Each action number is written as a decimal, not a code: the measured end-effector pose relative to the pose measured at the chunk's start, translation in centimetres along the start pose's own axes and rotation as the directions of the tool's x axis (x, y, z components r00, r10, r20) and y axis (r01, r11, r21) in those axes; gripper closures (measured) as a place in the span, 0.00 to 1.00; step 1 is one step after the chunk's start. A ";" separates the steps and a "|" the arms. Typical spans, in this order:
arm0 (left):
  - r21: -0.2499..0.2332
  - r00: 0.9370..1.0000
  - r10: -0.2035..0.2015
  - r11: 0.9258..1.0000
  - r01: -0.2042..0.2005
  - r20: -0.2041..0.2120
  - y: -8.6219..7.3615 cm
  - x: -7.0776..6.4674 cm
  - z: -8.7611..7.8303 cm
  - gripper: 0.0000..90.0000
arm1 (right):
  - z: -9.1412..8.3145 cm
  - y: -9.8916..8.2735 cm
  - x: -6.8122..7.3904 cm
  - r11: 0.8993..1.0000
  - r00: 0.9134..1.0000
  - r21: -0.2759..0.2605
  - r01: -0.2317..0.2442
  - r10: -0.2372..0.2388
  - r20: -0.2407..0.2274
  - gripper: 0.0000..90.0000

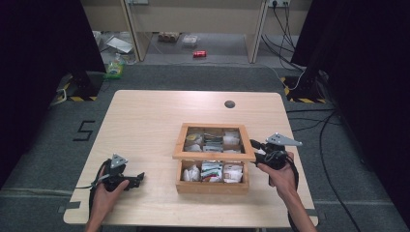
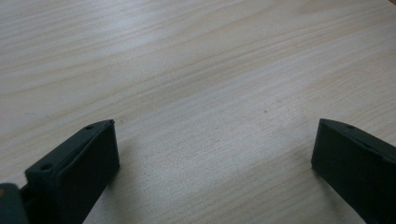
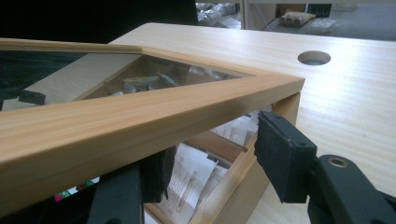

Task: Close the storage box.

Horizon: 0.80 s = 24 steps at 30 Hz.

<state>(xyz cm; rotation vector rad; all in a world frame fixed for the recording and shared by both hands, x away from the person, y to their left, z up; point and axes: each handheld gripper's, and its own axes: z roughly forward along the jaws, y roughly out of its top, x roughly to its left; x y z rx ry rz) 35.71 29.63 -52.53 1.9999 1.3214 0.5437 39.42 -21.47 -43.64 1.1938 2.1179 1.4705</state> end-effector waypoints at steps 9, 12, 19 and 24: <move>0.000 1.000 0.001 1.000 -0.001 0.000 0.0 0.0 0.0 0.00 | -0.2 -0.7 -0.1 1.000 1.000 0.013 -0.020 0.020 0.003 0.53; -0.001 1.000 0.002 1.000 -0.002 0.000 0.0 0.0 0.0 0.00 | -0.2 -0.8 -0.2 1.000 1.000 0.009 -0.018 0.018 -0.001 0.53; -0.002 1.000 0.003 1.000 -0.003 0.003 -0.1 0.0 0.0 0.00 | -0.3 -0.9 -0.1 1.000 1.000 0.012 -0.011 0.011 0.010 0.53; -0.002 1.000 0.004 1.000 -0.004 0.004 -0.1 -0.1 -0.1 0.00 | -0.3 -1.1 -0.1 1.000 1.000 0.017 -0.006 0.006 0.016 0.51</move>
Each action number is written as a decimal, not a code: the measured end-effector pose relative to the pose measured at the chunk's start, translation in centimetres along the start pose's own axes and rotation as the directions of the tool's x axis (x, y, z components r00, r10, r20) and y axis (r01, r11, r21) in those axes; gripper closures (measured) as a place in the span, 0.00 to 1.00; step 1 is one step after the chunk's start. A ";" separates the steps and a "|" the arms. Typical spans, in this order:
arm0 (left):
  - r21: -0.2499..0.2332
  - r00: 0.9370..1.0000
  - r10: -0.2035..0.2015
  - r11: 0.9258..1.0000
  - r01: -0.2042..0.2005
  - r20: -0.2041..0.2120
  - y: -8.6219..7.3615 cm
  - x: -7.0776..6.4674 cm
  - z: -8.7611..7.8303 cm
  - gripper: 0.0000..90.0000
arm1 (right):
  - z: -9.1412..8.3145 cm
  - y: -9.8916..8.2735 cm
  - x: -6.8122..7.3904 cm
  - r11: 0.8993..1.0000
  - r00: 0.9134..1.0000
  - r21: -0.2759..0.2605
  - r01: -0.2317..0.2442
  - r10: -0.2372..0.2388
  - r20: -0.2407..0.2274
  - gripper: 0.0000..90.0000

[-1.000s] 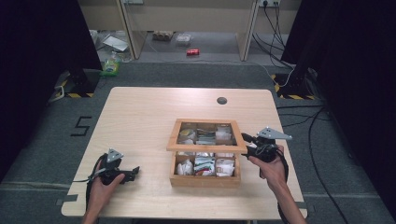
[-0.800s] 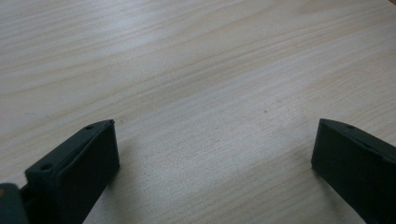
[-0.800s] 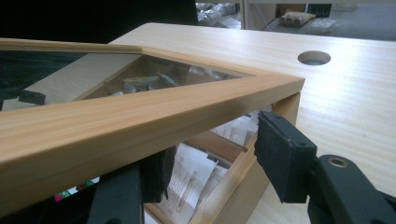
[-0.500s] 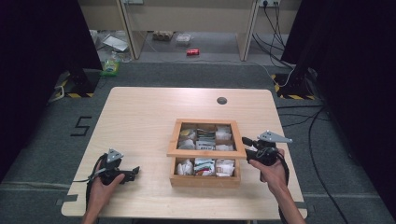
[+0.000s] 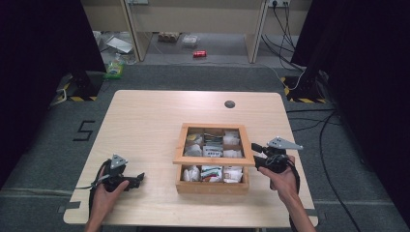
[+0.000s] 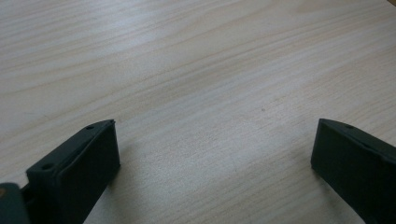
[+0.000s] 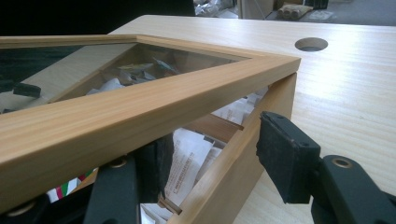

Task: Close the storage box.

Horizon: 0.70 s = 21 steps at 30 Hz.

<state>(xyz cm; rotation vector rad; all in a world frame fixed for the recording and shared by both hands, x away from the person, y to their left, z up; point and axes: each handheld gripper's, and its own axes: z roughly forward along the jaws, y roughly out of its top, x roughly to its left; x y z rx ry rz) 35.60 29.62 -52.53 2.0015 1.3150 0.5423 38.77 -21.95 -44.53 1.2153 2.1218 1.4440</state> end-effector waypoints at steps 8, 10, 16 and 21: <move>0.000 1.000 0.000 1.000 0.000 0.000 0.0 0.0 0.0 0.00 | 0.0 -0.3 0.0 1.000 1.000 0.010 0.001 -0.001 0.001 0.50; 0.000 1.000 0.000 1.000 0.000 0.000 0.0 0.0 0.0 0.00 | 0.0 -0.4 0.0 1.000 1.000 0.012 0.006 -0.006 0.004 0.50; 0.000 1.000 0.000 1.000 0.000 0.000 0.0 0.0 0.0 0.00 | -0.1 -0.5 0.0 0.999 1.000 0.025 0.021 -0.022 0.011 0.50; 0.000 1.000 0.000 1.000 0.000 0.000 0.0 0.0 0.0 0.00 | -0.4 -0.6 -0.4 1.000 1.000 0.025 -0.001 0.000 0.027 0.52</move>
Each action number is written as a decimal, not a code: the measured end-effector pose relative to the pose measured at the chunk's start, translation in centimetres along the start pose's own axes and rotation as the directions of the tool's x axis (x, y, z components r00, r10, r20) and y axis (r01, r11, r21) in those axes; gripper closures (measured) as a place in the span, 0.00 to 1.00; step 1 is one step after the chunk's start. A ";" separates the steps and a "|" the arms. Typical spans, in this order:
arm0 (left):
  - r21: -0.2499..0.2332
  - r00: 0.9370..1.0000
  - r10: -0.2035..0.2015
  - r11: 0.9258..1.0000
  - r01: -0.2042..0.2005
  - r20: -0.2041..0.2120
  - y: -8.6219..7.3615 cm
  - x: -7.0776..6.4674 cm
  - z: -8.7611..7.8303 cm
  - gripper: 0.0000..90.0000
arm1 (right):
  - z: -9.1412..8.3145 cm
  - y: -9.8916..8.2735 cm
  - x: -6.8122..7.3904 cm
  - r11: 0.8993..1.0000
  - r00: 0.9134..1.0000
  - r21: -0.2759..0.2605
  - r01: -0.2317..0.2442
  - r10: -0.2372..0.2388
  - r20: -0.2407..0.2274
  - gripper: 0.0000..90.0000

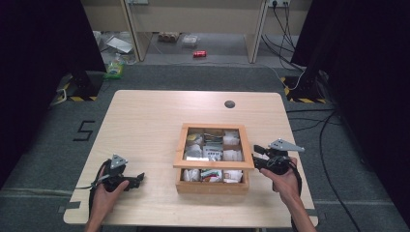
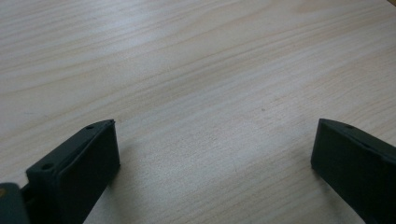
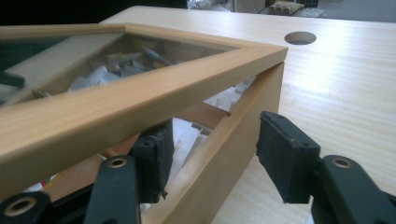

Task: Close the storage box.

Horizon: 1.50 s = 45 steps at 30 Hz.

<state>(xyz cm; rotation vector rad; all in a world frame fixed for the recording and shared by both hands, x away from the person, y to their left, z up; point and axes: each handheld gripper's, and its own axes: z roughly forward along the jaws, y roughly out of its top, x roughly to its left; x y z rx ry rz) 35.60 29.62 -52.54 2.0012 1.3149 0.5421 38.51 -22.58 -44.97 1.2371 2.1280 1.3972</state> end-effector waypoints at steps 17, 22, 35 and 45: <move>0.000 1.000 0.000 1.000 0.000 0.000 0.0 0.0 0.0 0.00 | -1.1 0.2 -1.1 1.000 0.999 -0.018 0.008 -0.008 0.036 0.53; 0.000 1.000 0.000 1.000 0.000 0.000 0.0 0.0 0.0 0.00 | -1.5 -0.1 -2.0 1.000 0.997 -0.007 -0.024 0.025 0.071 0.51; 0.001 1.000 0.000 1.000 0.000 0.001 0.0 0.0 0.0 0.00 | -1.0 -1.2 -4.0 0.992 0.987 0.045 -0.118 0.112 0.115 0.40; 0.000 1.000 0.000 1.000 0.000 0.000 0.0 0.0 0.0 0.00 | -0.9 -1.7 -4.5 0.985 0.981 0.056 -0.161 0.154 0.123 0.36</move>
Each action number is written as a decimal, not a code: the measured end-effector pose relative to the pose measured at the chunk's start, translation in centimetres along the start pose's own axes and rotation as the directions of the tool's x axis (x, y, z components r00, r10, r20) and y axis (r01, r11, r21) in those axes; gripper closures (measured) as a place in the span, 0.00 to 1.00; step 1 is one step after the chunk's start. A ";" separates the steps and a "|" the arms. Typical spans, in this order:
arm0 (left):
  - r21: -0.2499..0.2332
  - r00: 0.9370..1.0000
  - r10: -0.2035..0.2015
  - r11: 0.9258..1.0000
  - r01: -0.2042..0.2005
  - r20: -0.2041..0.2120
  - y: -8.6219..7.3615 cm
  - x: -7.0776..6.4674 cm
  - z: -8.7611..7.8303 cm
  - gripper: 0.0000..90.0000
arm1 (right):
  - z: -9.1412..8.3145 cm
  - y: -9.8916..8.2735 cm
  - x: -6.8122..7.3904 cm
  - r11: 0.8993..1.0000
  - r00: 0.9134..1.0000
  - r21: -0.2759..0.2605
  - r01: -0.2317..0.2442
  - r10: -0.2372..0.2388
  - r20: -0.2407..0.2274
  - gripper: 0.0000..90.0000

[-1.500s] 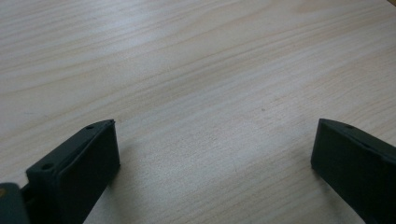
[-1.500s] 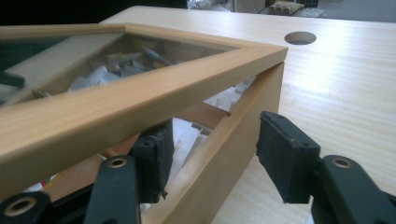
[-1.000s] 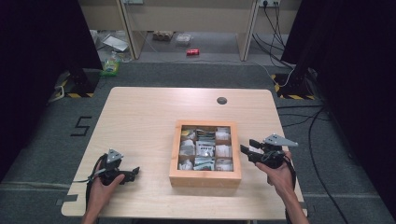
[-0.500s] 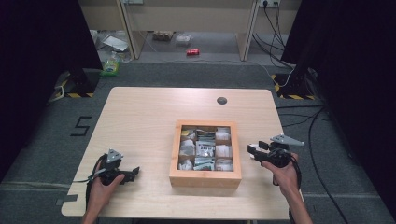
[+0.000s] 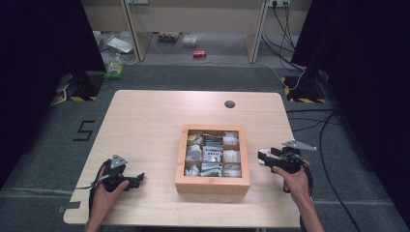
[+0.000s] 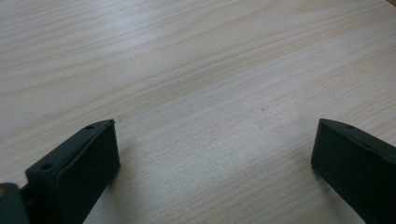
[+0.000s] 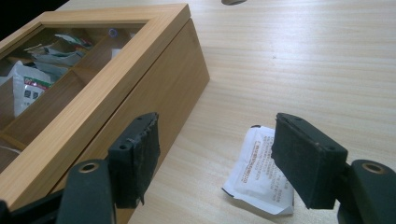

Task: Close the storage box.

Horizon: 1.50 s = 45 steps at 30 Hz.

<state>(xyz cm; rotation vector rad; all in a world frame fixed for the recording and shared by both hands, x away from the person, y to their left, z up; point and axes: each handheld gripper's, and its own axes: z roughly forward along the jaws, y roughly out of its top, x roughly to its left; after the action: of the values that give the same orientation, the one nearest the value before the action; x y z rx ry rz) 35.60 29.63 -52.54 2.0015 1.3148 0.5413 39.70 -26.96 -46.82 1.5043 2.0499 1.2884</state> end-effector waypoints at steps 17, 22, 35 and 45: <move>0.000 1.000 0.000 1.000 0.000 0.000 0.0 0.0 0.0 0.00 | -1.2 -1.6 0.3 0.999 0.999 0.033 0.010 -0.011 0.036 0.31; 0.000 1.000 0.000 1.000 0.000 0.000 0.0 0.0 0.0 0.00 | -1.4 -2.7 0.5 0.998 0.998 0.061 0.030 -0.033 0.052 0.29; 0.000 1.000 0.000 1.000 0.000 0.000 0.0 0.0 0.0 0.00 | -1.8 -4.9 1.2 0.982 0.985 0.158 0.107 -0.126 0.114 0.22; 0.000 1.000 0.000 1.000 0.000 0.000 0.0 0.0 0.0 0.00 | -0.6 -6.3 2.0 0.950 0.965 0.242 0.199 -0.234 0.122 0.12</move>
<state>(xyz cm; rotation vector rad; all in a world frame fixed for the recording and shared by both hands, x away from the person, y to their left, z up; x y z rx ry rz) 35.60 29.63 -52.54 2.0016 1.3147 0.5411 34.59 -25.85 -50.95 1.3688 2.2491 0.8554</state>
